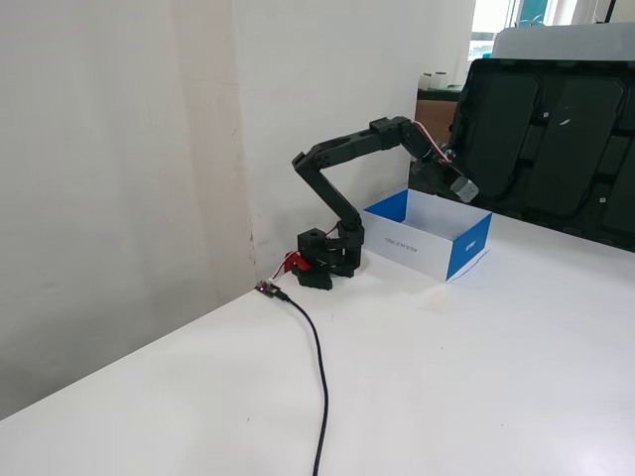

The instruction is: Pick the gray block and keep it in the box.

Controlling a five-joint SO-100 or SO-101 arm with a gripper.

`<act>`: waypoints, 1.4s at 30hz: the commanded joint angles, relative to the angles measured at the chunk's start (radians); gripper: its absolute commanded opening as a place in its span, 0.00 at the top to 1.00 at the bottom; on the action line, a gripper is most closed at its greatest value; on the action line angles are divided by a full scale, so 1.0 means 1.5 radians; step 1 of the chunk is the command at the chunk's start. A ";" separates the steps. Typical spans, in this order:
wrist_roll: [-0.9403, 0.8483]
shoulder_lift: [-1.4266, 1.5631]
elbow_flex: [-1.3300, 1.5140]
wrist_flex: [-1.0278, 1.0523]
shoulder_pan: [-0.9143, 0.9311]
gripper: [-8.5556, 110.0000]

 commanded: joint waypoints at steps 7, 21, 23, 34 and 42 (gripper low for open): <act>-0.005 0.038 0.069 -0.090 -0.150 0.93; -0.031 0.006 0.049 -0.033 -0.169 0.73; -0.042 0.007 0.049 -0.028 -0.157 0.76; -0.143 0.115 0.051 0.069 0.016 0.93; -0.195 0.144 0.064 0.111 0.311 0.93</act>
